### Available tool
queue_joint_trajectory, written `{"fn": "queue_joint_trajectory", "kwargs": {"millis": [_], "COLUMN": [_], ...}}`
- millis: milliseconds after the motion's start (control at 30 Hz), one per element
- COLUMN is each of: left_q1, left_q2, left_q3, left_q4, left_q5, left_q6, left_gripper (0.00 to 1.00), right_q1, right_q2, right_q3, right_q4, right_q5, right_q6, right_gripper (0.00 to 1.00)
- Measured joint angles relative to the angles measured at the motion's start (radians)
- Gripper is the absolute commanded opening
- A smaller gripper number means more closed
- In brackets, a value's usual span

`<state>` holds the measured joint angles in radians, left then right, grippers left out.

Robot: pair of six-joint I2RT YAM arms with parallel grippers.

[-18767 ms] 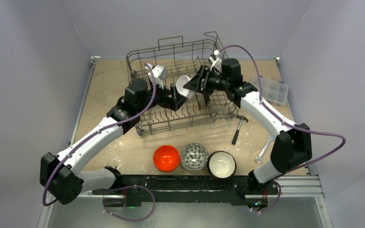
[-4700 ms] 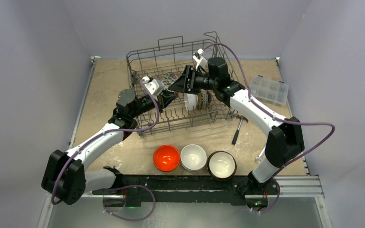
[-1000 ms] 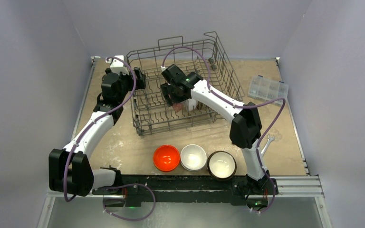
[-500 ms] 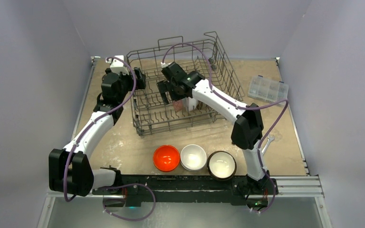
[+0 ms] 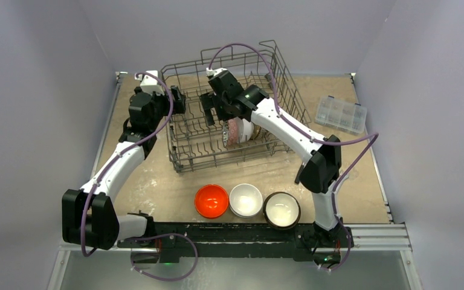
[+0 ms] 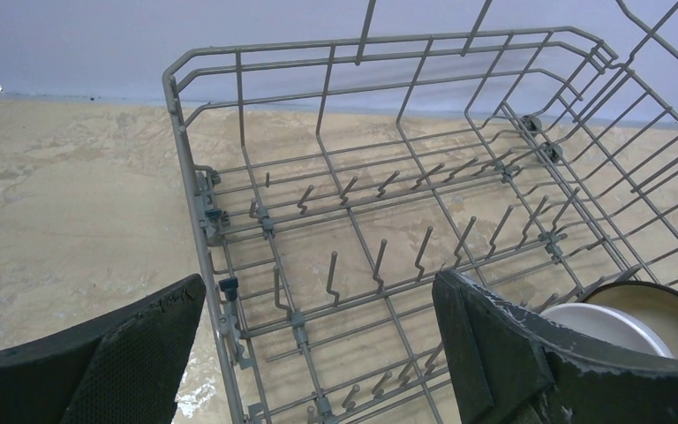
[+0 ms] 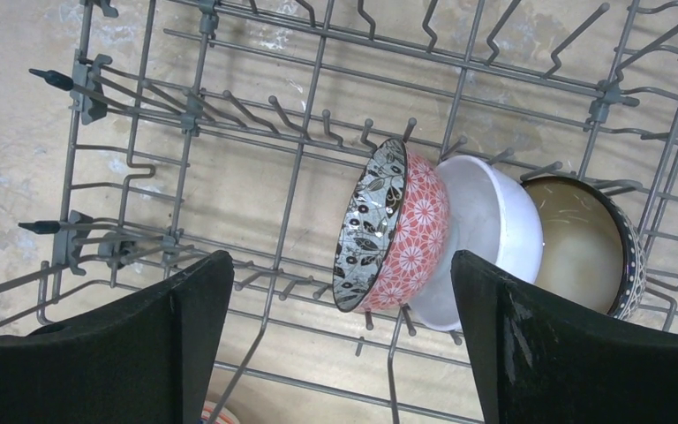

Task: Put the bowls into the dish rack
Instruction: Place the bowl in the dish rack.

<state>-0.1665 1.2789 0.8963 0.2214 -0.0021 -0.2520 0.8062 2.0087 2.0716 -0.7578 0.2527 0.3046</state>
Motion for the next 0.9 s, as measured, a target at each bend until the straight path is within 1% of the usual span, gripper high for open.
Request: {"fn": "queue_joint_trajectory", "kwargs": {"millis": [267,400,500,667,800,900], "left_q1": [0.0,0.0,0.0,-0.024,-0.121,-0.2], "left_q2": [0.0,0.0,0.0,-0.002,-0.002,-0.002], "left_q3": [0.0,0.0,0.0,0.0,0.007,0.046], "left_q4": [0.0,0.002,0.006,0.026,0.01,-0.047], "left_q5": [0.011,0.035,0.068,0.101,0.115,0.152], "left_q6": [0.0,0.0,-0.008,-0.051,-0.052,-0.064], "left_gripper": [0.99,0.99,0.98,0.99,0.99,0.99], "right_q1": [0.0,-0.003,-0.018,-0.094,-0.206,-0.288], "right_q2": [0.0,-0.004,-0.031,-0.161,-0.31,-0.414], "right_q3": [-0.021,-0.069,-0.135,-0.295,-0.405,-0.481], "right_q4": [0.002,0.01,0.032,0.111,0.189,0.253], "right_q5": [-0.01,-0.038,-0.093,-0.25,-0.358,-0.432], "right_q6": [0.001,0.005,0.01,0.024,0.041,0.053], "right_gripper": [0.92,0.92,0.92,0.94,0.95,0.95]}}
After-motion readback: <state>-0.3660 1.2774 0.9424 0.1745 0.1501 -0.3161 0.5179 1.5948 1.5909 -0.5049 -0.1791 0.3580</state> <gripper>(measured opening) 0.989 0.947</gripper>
